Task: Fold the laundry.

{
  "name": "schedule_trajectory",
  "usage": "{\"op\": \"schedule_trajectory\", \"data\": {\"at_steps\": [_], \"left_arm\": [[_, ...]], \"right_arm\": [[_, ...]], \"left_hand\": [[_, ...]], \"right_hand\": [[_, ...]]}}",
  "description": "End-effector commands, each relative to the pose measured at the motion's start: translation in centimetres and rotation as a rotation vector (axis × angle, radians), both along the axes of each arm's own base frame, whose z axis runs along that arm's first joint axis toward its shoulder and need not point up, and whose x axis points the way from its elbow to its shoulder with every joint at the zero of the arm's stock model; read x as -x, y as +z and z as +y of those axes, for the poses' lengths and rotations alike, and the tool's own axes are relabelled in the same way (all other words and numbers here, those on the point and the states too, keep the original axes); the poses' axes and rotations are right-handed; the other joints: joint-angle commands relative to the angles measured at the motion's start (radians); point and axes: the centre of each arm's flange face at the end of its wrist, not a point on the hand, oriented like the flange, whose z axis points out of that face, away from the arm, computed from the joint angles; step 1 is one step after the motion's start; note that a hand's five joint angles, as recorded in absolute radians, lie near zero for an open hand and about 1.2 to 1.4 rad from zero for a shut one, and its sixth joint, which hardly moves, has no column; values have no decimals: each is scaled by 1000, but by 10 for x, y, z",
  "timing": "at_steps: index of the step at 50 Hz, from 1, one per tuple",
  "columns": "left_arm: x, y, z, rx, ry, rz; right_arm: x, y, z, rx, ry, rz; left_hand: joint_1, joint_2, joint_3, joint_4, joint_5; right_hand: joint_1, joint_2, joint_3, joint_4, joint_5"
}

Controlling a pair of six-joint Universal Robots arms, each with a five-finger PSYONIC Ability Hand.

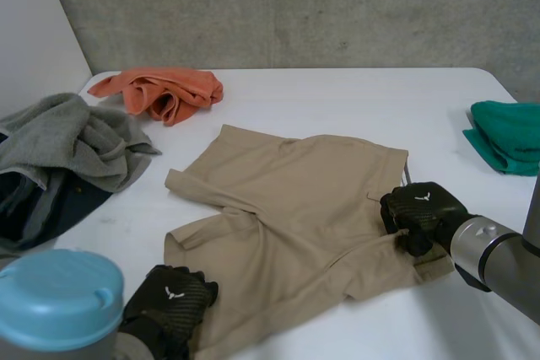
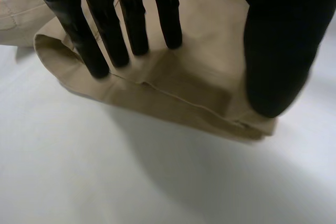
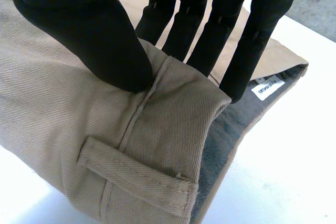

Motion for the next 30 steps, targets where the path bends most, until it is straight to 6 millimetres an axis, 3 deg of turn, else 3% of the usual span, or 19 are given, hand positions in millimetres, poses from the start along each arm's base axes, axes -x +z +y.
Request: {"op": "schedule_trajectory", "data": {"at_steps": [1,3,11,15,17,26,30], "left_arm": [[11,-12,-15,25,12,-3],[13,-13,-19,31,19,4],[14,-4,-16,32,-4,28],[9,14,-10,47,-5,51],[7,17,-8,46,-5,49],[-1,12,12,-38,-26,-22],[1,4,10,-69,-18,-29]], "right_arm": [[0,-1,0,-2,1,2],[2,0,-1,0,-5,2],[3,1,-4,4,-9,2],[3,1,-4,5,-4,1],[2,1,-4,4,-3,3],[1,0,-3,7,1,5],[0,-2,-4,5,2,8]], "left_hand": [[674,695,696,691,692],[980,1001,1002,997,997],[1004,1025,1026,1021,1022],[290,311,312,307,308],[124,145,146,141,142],[47,68,69,64,65],[44,65,66,61,62]], "right_hand": [[216,184,184,197,194],[216,184,184,197,194],[216,184,184,197,194],[216,184,184,197,194],[216,184,184,197,194],[216,184,184,197,194],[216,184,184,197,194]]}}
